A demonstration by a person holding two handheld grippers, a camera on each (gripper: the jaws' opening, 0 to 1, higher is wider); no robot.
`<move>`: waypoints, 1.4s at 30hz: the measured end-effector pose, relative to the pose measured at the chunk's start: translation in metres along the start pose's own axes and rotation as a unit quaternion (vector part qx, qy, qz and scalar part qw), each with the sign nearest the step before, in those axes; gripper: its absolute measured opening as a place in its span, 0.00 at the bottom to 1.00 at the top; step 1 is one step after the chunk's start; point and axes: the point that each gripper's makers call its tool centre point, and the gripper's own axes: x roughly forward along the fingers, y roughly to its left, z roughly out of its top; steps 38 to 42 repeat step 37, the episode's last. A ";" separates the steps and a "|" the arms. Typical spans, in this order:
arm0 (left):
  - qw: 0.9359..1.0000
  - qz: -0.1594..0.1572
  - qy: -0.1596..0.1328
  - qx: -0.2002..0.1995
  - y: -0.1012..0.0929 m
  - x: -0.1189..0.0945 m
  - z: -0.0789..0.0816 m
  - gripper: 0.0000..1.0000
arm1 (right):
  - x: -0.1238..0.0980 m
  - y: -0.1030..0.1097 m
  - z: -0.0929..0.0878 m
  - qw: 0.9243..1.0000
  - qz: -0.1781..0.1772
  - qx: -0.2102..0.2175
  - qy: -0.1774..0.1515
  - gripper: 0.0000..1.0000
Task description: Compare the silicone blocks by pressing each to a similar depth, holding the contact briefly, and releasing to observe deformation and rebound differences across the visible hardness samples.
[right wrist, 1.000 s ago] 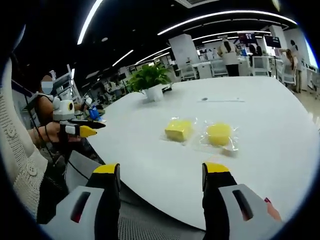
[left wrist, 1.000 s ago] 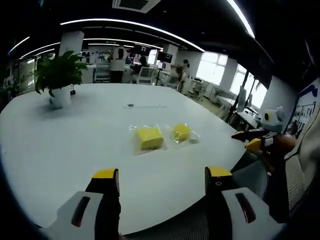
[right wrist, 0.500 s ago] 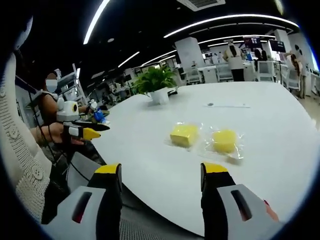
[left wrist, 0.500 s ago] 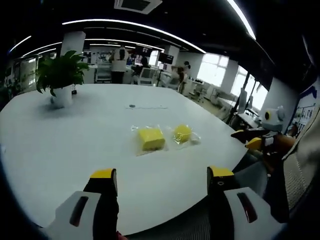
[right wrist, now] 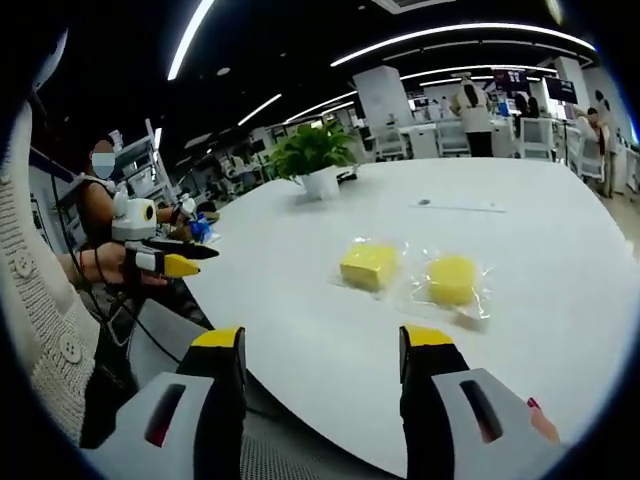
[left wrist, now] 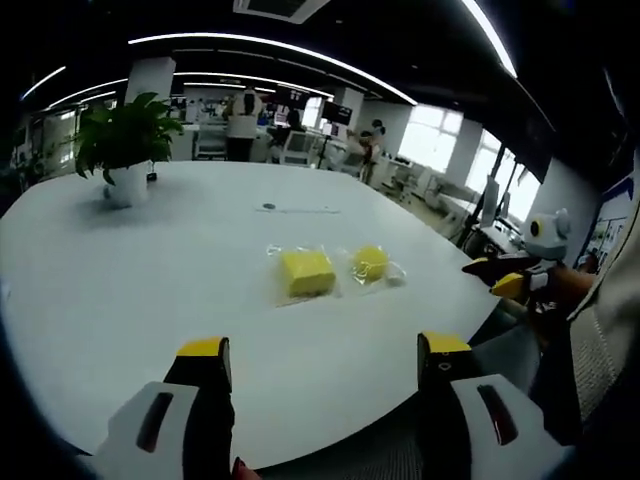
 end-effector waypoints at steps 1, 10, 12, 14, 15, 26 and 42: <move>1.000 0.001 0.002 0.002 0.000 0.000 0.000 0.74 | 0.000 0.000 0.000 1.000 0.000 -0.001 -0.002 0.57; 1.000 0.023 -0.001 0.005 0.010 -0.006 -0.003 0.78 | -0.003 0.000 -0.007 1.000 -0.004 0.006 0.001 0.56; 1.000 0.023 -0.001 0.003 0.009 -0.006 -0.003 0.78 | -0.004 -0.001 -0.008 1.000 -0.007 0.007 0.002 0.56; 1.000 0.023 0.000 0.005 0.011 -0.006 -0.004 0.78 | -0.005 -0.002 -0.009 1.000 -0.009 0.008 0.003 0.55; 1.000 0.024 0.002 0.007 0.011 -0.005 -0.005 0.78 | -0.005 -0.002 -0.010 1.000 -0.009 0.009 0.003 0.55; 1.000 0.023 0.004 0.009 0.010 -0.003 -0.004 0.77 | -0.008 -0.002 -0.009 1.000 -0.012 0.009 -0.002 0.55; 1.000 0.015 0.008 0.009 0.003 -0.002 -0.005 0.76 | -0.008 -0.002 -0.010 1.000 -0.013 0.014 -0.004 0.55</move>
